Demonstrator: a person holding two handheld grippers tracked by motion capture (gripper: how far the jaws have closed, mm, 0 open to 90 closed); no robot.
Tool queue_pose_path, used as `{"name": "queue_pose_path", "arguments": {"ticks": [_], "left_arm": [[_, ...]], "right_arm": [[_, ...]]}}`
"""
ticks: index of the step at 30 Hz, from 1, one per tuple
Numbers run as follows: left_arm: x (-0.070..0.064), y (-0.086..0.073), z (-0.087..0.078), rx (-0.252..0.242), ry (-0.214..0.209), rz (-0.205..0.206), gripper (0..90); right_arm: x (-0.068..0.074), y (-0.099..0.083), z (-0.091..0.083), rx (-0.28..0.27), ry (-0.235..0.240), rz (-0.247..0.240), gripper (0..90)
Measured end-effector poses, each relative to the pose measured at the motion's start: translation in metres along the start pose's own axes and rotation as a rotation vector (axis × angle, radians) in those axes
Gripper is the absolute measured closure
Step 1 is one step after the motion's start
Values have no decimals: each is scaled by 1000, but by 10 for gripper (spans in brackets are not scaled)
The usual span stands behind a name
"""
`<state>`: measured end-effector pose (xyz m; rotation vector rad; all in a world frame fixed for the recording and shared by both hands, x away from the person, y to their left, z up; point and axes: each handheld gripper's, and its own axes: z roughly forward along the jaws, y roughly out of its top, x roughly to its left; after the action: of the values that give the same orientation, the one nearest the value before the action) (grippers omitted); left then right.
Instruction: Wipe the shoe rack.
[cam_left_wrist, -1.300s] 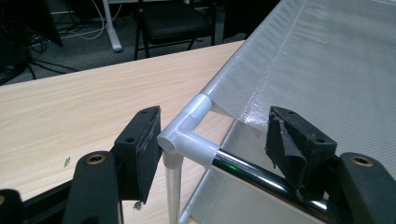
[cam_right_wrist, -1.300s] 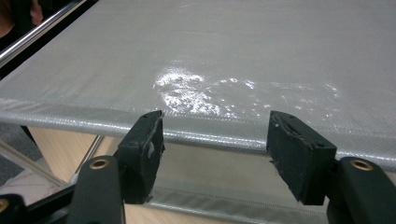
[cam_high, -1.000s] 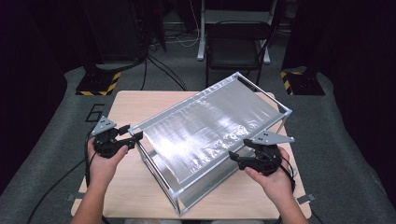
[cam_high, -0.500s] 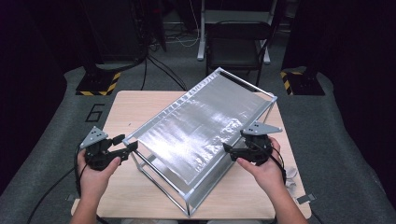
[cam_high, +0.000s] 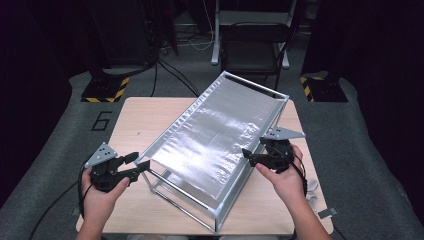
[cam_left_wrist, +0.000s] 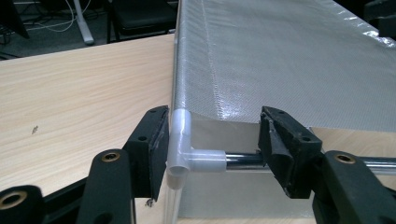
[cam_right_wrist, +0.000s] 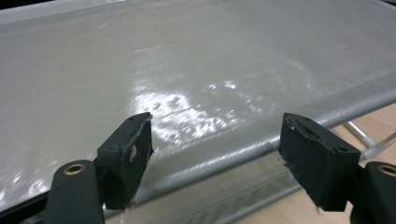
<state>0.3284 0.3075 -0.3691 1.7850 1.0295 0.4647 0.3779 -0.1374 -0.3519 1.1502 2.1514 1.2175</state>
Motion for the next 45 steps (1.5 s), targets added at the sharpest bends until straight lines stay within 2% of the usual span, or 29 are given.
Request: {"name": "queue_pose_path", "arguments": {"ticks": [2,5,9,14,21,27,30,33,40,43,44,45], "left_arm": [[-1,0,1,0,10,8,466],[-2,0,3,7,-2,12,518],[-4,0,6,7,-1,15,528],[-7,-2,6,4,1,18,531],[-13,-8,6,18,-44,9,535],[-20,-10,0,20,-31,23,531],[-24,-12,-3,15,-24,38,544],[-27,-13,-7,29,-54,47,552],[-33,-17,-12,32,-72,40,570],[-35,-18,-14,34,-99,40,571],[-36,-19,-13,24,-100,33,568],[-36,-18,-13,35,-107,40,558]], "right_arm": [[3,-4,-3,5,18,4,260],[5,-9,-7,28,63,13,265],[10,-13,-12,38,86,26,264],[12,-12,-12,46,73,26,259],[8,-5,0,42,64,31,245],[5,4,13,45,68,28,237],[4,7,20,43,55,15,236],[4,10,24,45,49,8,238],[1,16,36,41,63,13,239],[-1,18,39,37,54,-18,239],[-1,18,40,37,52,-15,240],[-2,18,39,39,53,-15,241]]}}
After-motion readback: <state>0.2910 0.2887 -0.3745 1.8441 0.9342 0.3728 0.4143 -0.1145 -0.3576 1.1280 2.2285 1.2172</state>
